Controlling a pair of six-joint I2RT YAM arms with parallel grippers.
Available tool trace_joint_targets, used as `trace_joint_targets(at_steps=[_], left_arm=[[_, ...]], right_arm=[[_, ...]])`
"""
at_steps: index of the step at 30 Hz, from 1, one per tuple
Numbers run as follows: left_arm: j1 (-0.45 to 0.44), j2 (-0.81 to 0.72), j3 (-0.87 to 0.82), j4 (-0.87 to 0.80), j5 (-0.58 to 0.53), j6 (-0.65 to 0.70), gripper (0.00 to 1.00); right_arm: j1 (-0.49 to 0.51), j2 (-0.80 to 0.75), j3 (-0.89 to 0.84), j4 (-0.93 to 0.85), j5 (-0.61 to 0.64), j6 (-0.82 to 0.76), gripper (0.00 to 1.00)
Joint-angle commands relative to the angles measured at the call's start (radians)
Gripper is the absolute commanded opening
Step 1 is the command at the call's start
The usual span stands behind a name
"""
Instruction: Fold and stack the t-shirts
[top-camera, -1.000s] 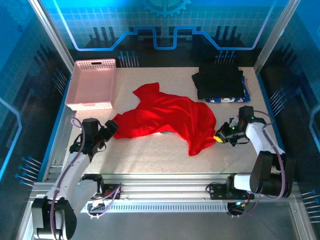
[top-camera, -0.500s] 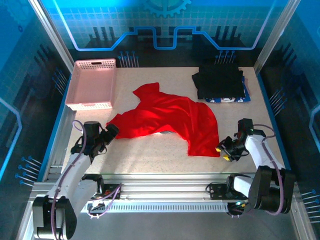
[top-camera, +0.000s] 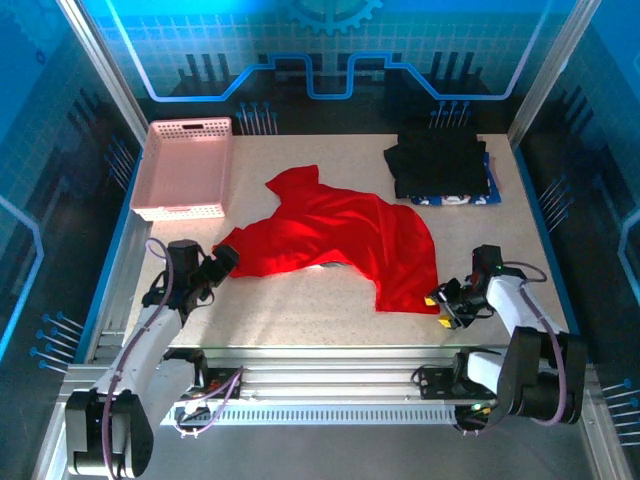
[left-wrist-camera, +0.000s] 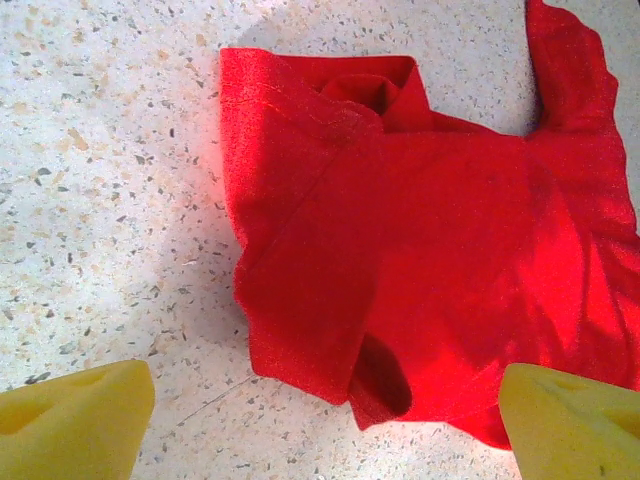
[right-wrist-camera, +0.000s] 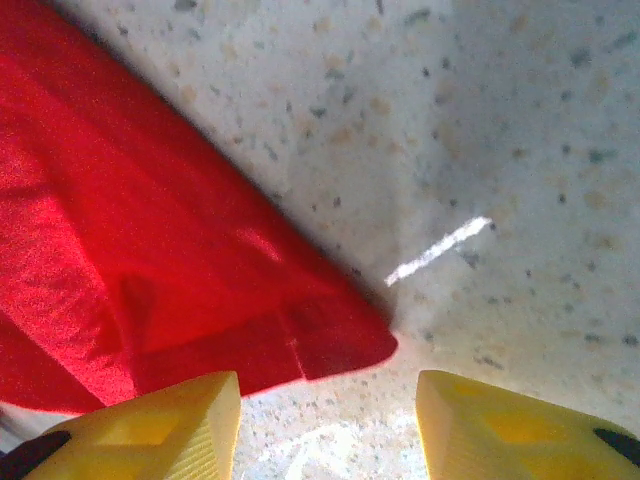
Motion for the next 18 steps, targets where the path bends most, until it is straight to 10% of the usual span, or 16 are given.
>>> trace_joint_targets(at_steps=[1,9,18], left_arm=[[0.007,0.007,0.026,0.013,0.023,0.023,0.91],[0.01,0.111,0.209,-0.088,0.031,0.067,0.91],[0.01,0.374,0.406,-0.251,0.09,0.115,0.9]], right_arm=[[-0.008,0.064,-0.001,0.07,-0.002,0.013,0.47],[-0.005,0.181,0.089,0.148,0.017,0.017,0.01],[-0.093,0.104,0.183,0.007,0.107,-0.097,0.0]])
